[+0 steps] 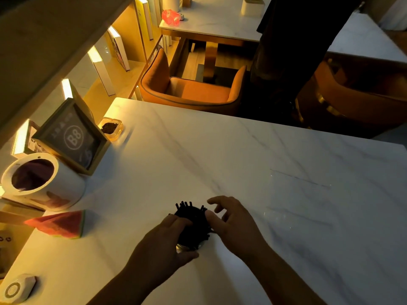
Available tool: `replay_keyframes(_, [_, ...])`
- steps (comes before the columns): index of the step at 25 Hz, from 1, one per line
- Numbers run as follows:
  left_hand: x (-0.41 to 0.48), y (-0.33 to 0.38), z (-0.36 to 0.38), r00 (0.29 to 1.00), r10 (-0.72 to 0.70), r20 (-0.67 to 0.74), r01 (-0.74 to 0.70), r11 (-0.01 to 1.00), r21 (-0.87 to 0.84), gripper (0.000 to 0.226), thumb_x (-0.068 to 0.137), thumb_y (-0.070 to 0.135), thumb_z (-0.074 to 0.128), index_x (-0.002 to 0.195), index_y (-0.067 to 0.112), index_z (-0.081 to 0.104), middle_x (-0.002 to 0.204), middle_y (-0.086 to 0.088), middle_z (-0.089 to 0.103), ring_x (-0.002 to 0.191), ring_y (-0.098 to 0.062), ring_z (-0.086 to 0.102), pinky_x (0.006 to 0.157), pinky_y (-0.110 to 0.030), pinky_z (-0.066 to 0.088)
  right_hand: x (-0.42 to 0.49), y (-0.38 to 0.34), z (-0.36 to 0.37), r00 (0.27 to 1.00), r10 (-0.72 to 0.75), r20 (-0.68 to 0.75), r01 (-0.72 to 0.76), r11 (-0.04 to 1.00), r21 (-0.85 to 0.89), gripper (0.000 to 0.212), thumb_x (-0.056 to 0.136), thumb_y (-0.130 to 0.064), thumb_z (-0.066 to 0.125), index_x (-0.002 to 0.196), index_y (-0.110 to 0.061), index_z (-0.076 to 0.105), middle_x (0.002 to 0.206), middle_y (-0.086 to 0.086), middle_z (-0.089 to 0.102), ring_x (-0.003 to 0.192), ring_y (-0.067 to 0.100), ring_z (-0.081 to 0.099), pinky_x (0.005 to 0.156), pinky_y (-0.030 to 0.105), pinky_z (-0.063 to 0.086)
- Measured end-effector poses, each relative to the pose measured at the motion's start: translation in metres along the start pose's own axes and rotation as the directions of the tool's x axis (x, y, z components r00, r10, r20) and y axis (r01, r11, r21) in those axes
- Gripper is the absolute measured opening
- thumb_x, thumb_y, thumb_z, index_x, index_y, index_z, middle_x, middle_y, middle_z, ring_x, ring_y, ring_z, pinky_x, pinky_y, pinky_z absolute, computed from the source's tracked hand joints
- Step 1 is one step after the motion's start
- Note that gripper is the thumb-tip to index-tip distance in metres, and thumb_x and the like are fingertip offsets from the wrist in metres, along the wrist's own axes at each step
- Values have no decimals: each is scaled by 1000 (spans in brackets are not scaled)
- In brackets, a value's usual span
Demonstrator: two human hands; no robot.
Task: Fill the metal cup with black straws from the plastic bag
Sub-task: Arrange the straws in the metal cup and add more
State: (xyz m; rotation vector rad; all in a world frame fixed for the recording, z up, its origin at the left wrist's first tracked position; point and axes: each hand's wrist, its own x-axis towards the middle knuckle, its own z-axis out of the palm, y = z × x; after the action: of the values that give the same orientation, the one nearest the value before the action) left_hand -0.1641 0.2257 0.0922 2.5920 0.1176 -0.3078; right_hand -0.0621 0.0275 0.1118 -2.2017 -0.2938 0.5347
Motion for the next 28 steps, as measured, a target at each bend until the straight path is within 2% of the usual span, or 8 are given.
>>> replay_keyframes(3, [9, 8, 5, 998, 26, -51, -26, 1000, 1, 62, 77, 69, 69, 131, 45, 52, 128, 24, 57, 107, -5, 60, 80, -13, 43, -4, 11, 15, 993, 83, 87, -91, 992, 86, 16, 95, -44, 68, 111, -42, 66, 95, -11, 70, 75, 8, 70, 70, 31, 62])
replay_keyframes(5, [13, 12, 6, 998, 49, -48, -47, 998, 33, 48, 84, 66, 65, 126, 44, 57, 121, 22, 61, 105, -7, 62, 80, -19, 47, -8, 12, 23, 992, 62, 114, -72, 994, 83, 5, 93, -35, 69, 95, -39, 68, 86, -11, 72, 70, 5, 69, 65, 28, 60])
replay_keyframes(11, [17, 9, -4, 987, 99, -125, -87, 991, 99, 29, 97, 43, 62, 125, 40, 70, 120, 17, 71, 107, -7, 66, 87, -21, 47, -9, 13, 24, 999, 30, 35, -31, 1000, 4, 3, 92, -33, 68, 92, -37, 67, 88, -14, 71, 68, 0, 64, 60, 16, 47])
replay_keyframes(17, [15, 18, -59, 983, 120, -136, -110, 991, 80, 26, 100, 47, 58, 120, 38, 71, 110, 17, 71, 102, -3, 64, 85, -19, 45, -9, 11, 20, 1000, 8, -1, -8, 1000, -12, 2, 94, -39, 65, 95, -40, 65, 94, -22, 68, 74, -1, 64, 59, 15, 45])
replay_keyframes(20, [12, 24, -106, 983, 81, -167, -83, 997, -7, 19, 96, 46, 65, 108, 37, 76, 92, 22, 69, 89, 1, 64, 80, -25, 51, -9, 8, 17, 1000, -6, -7, 6, 1000, -3, 5, 93, -44, 62, 96, -41, 65, 97, -24, 68, 74, 0, 64, 59, 14, 44])
replay_keyframes(23, [8, 21, -146, 975, -43, -217, -9, 972, -236, 11, 87, 45, 74, 96, 40, 77, 79, 29, 72, 79, 6, 69, 67, -17, 50, -12, 4, 13, 997, -19, -72, 19, 1000, -2, 9, 92, -50, 57, 98, -46, 62, 98, -26, 65, 72, 3, 65, 58, 14, 45])
replay_keyframes(25, [10, 14, -158, 940, -199, -278, 18, 841, -541, 18, 77, 46, 76, 93, 37, 78, 84, 23, 77, 75, 1, 72, 57, -13, 54, -16, 1, 10, 982, -18, -189, 27, 999, 42, 14, 87, -49, 53, 97, -46, 62, 90, -22, 64, 65, 5, 61, 56, 14, 44])
replay_keyframes(28, [18, 7, -141, 889, -426, -166, -36, 297, -954, 29, 73, 33, 74, 98, 18, 78, 83, 3, 81, 69, -9, 75, 61, -16, 58, -20, -8, 6, 992, -8, -129, 31, 984, 177, 18, 85, -47, 53, 95, -42, 67, 73, -17, 66, 59, 3, 59, 54, 16, 45])
